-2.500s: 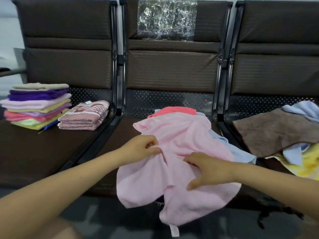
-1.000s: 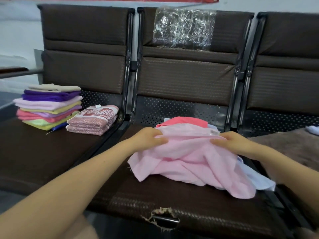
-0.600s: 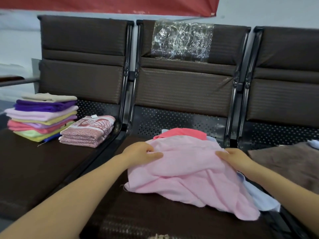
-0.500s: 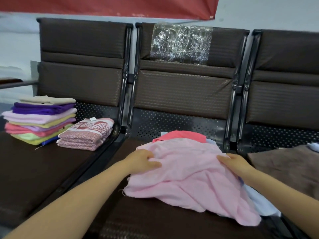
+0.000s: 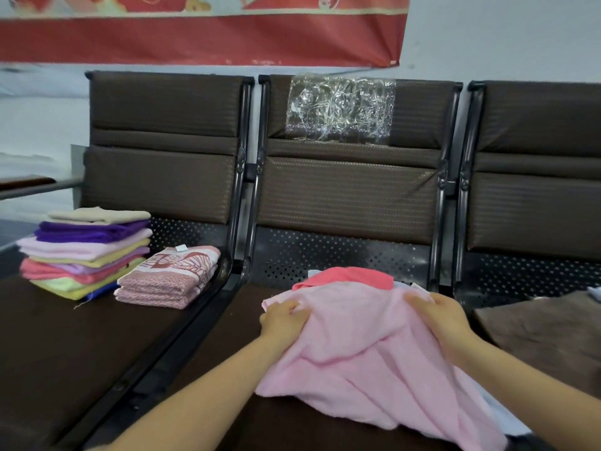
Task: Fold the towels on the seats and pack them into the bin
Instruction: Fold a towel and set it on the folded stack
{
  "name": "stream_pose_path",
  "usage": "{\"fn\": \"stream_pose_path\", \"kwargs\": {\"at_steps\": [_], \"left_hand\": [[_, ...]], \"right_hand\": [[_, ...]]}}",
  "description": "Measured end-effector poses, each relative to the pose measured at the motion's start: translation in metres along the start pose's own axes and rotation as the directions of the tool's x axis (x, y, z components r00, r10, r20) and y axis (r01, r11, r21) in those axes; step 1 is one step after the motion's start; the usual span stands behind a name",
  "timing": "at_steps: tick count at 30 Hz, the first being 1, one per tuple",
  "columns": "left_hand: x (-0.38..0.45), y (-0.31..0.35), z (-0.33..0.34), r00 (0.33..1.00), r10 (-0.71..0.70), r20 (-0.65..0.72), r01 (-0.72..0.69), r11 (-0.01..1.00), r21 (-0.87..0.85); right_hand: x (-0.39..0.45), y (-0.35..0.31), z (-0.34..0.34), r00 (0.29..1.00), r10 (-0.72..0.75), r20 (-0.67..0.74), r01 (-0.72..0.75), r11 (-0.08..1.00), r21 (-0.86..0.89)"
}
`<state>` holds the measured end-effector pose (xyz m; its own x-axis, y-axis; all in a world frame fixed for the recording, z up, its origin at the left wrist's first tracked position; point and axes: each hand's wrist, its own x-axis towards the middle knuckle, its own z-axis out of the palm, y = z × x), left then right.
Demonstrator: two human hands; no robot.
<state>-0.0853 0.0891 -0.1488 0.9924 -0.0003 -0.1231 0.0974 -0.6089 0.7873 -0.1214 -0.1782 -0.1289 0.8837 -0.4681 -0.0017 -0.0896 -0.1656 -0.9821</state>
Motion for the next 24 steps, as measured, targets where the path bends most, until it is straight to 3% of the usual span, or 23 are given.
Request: {"fn": "stream_pose_path", "kwargs": {"at_steps": [2,5,7,10,13,16,18,21,23,24], "left_hand": [[-0.001,0.001,-0.003,0.997,0.031,0.075,-0.026,0.997,-0.071],[-0.006,0.007,-0.001,0.996,0.088,0.006,-0.085,0.974,-0.210],[-0.011,0.010,0.000,0.994,0.103,-0.030,-0.107,0.959,-0.263],[-0.021,0.010,-0.001,0.998,0.061,0.030,-0.046,0.934,-0.354],[-0.034,0.005,-0.004,0.997,0.014,0.072,0.018,0.908,-0.419],[-0.047,-0.003,-0.009,0.993,0.078,0.088,-0.063,0.985,-0.160],[-0.064,-0.007,-0.014,0.972,0.120,0.201,-0.132,0.990,0.049],[-0.092,-0.014,-0.024,0.916,0.153,0.371,-0.236,0.953,0.191],[-0.110,-0.016,-0.032,0.896,0.193,0.401,-0.291,0.936,0.200],[-0.114,-0.017,-0.038,0.890,0.235,0.391,-0.335,0.918,0.213]], "right_hand": [[0.000,-0.005,-0.002,0.994,0.105,0.014,-0.106,0.982,0.156],[0.005,-0.004,-0.006,0.952,0.282,0.114,-0.303,0.915,0.266],[0.006,0.000,-0.010,0.919,0.345,0.190,-0.385,0.891,0.241],[-0.008,-0.002,-0.018,0.862,0.381,0.334,-0.439,0.891,0.115],[-0.031,-0.010,-0.034,0.847,0.327,0.419,-0.286,0.945,-0.161],[-0.047,-0.016,-0.054,0.816,0.364,0.449,-0.170,0.893,-0.416],[-0.060,-0.018,-0.066,0.784,0.416,0.460,-0.115,0.826,-0.552],[-0.085,-0.020,-0.079,0.726,0.443,0.525,-0.016,0.775,-0.632],[-0.099,-0.023,-0.087,0.673,0.438,0.596,0.073,0.762,-0.643],[-0.099,-0.022,-0.091,0.694,0.396,0.601,0.122,0.759,-0.640]]}}
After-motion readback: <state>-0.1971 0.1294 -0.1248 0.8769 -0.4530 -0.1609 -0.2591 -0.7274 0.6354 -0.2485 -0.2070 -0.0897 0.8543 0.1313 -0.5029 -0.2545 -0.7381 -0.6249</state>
